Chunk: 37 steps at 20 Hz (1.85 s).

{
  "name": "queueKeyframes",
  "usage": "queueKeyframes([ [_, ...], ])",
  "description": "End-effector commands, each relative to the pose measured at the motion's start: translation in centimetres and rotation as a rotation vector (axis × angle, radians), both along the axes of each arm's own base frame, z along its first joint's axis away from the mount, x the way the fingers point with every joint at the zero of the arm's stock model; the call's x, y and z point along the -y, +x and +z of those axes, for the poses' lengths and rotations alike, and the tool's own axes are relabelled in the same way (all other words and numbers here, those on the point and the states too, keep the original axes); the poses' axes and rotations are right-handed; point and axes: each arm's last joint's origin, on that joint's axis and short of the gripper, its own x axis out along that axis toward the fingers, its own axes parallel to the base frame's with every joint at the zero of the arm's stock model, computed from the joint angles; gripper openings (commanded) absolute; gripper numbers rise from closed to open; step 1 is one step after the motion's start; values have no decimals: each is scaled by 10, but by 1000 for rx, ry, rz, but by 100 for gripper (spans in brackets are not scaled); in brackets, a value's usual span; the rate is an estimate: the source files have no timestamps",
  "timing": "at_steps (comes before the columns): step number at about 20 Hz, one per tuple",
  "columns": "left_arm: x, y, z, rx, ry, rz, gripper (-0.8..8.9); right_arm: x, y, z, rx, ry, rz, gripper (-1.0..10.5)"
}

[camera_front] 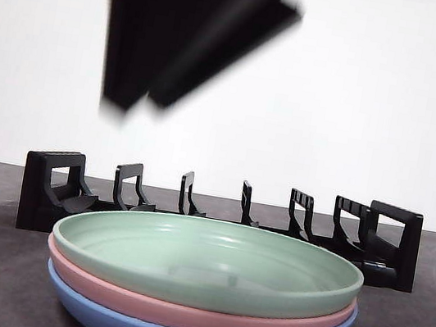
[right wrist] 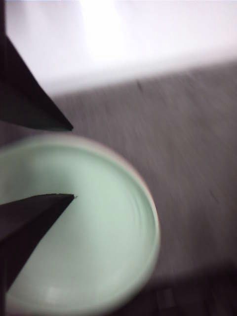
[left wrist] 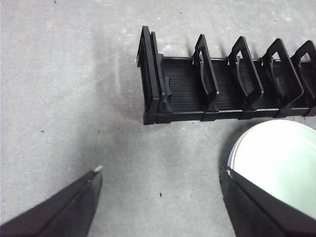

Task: Place the plate

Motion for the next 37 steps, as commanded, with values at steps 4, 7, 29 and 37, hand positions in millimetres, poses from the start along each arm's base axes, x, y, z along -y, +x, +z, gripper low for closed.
queueKeyframes([
  [4, 2, 4, 4, 4, -4, -6, 372, 48, 49, 31, 65, 89, -308, 204],
  [7, 3, 6, 3, -1, -2, -6, 372, 84, 75, 46, 102, 142, -482, 204],
  [29, 2, 4, 3, -1, 7, -15, 7, 181, 125, 53, 40, 206, -836, 21],
  [37, -25, -15, -44, 555, 109, 38, 7, 181, 126, 53, 44, 209, -836, 21],
])
